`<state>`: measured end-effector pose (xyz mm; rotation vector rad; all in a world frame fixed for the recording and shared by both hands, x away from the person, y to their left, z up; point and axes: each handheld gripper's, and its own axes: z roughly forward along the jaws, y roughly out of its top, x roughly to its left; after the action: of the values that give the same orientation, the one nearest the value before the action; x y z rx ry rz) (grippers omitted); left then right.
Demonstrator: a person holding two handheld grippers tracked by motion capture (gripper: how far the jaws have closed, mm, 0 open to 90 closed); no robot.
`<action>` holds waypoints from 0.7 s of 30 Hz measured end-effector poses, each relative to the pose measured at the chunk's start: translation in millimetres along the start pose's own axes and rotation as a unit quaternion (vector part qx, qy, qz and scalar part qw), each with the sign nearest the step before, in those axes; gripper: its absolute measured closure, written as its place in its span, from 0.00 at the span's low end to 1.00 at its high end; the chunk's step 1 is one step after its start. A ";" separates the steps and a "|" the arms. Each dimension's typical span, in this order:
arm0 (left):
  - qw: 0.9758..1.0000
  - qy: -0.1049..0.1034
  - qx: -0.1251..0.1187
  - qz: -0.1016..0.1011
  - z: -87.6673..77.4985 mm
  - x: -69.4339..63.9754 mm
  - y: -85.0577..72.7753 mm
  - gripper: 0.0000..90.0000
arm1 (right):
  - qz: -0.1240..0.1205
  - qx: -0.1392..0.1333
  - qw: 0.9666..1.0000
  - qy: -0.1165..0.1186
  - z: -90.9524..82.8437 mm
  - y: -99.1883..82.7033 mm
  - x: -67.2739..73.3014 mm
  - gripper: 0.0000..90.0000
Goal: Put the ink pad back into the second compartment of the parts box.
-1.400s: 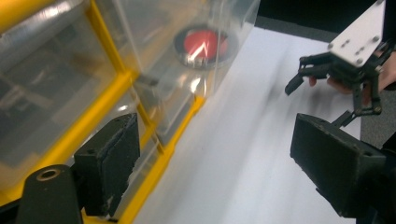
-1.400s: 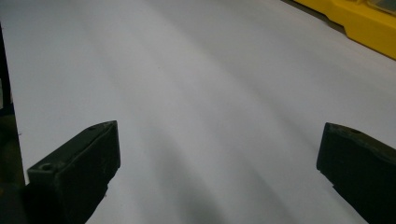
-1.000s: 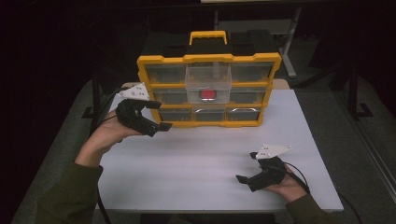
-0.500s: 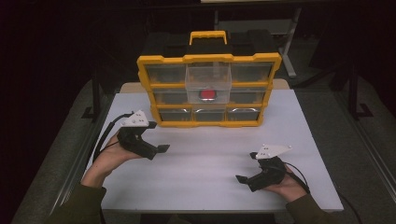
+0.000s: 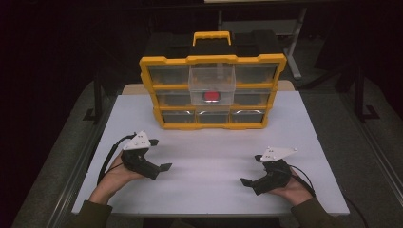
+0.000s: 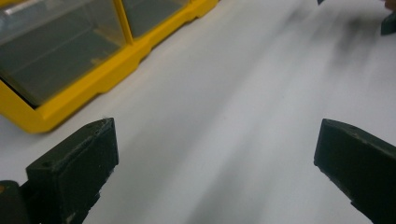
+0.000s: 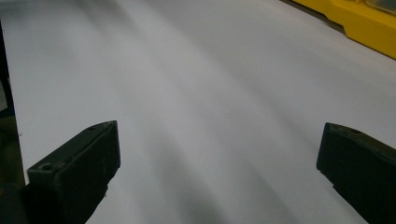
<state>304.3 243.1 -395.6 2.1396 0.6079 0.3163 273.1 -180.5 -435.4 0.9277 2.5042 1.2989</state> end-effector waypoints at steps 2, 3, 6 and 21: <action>1.000 0.001 -0.003 -0.002 -0.8 -1.9 -7.0 0.00 | 0.000 -0.001 1.000 0.000 -0.3 0.0 0.0 0.00; 1.000 -0.001 -0.005 -0.006 -1.0 -1.9 -10.3 0.00 | 0.000 -0.001 1.000 0.000 -0.2 0.0 -0.1 0.00; 1.000 -0.002 -0.011 -0.018 -0.6 -2.0 -20.8 0.00 | -0.001 -0.001 1.000 0.000 -0.2 0.1 0.1 0.00; 1.000 -0.009 -0.011 -0.019 5.3 -4.0 -45.9 0.00 | 0.000 0.002 1.000 0.003 0.7 -1.2 -0.6 0.00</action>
<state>288.9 260.6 -435.8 2.1050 0.6322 0.2805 273.3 -180.9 -436.8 0.9262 2.5120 1.2980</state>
